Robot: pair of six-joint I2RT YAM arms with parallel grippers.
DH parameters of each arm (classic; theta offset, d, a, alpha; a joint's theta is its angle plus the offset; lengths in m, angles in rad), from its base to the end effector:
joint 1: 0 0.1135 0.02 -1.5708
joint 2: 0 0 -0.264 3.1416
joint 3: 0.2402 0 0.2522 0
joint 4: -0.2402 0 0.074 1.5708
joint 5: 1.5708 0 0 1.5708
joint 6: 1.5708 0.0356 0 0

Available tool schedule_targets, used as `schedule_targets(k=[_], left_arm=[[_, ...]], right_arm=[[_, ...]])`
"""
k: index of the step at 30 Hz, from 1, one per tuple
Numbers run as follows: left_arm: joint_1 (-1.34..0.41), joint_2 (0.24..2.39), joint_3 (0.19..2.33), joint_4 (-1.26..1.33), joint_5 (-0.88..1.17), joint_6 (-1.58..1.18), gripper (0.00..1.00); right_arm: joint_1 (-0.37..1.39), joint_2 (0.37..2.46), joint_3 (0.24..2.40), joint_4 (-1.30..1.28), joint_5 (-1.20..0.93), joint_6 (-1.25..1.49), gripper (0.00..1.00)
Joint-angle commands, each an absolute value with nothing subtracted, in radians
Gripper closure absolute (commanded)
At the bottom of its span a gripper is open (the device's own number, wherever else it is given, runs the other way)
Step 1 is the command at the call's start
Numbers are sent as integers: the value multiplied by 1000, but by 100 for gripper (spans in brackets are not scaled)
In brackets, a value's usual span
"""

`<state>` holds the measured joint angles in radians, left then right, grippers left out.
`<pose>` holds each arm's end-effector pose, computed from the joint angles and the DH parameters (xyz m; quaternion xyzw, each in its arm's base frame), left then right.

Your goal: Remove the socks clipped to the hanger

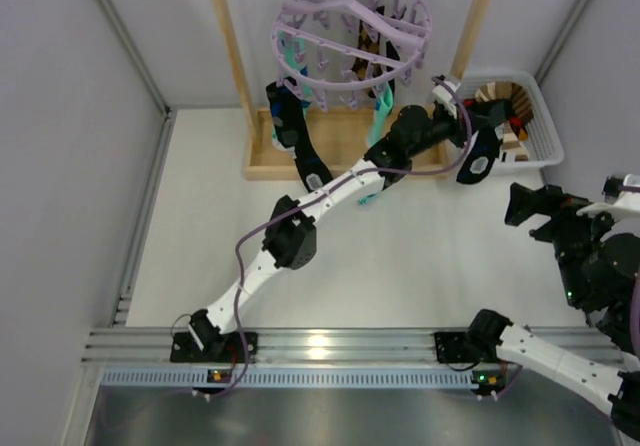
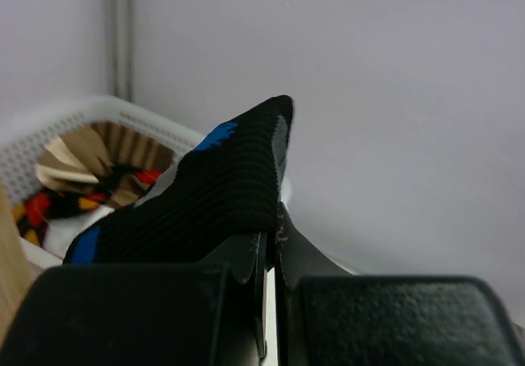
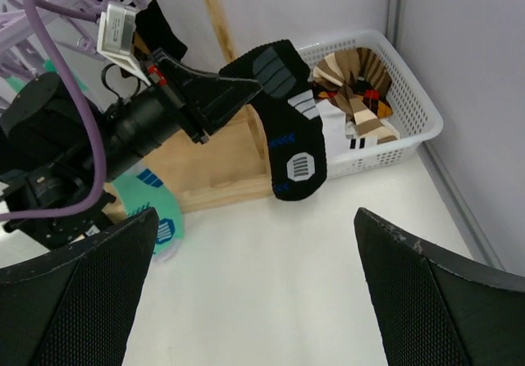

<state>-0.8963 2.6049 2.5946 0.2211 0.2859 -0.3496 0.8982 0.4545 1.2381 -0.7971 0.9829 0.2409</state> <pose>0.3657 -0.4735 0.3286 0.2747 0.5694 -0.5218 0.5728 0.0280 -0.0124 0.4435 0.1111 0.7010 0.0510 0.7026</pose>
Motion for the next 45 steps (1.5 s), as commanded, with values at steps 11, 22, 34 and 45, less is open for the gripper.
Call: schedule_targets(k=[11,22,34,45], left_arm=[[-931,2455,2399,649,84,-301,100],[-928,1901,1748,480,270,-561,100],[-916,1384,1324,91,543,-575,100],[-897,1135,1206,52,747,-612,100]], right_arm=[[899,512,1088,-757,882,330,0],[899,566,1342,-903,746,239,1],[907,664,1358,-840,168,91,1],[905,784,1262,-654,-291,23,0]])
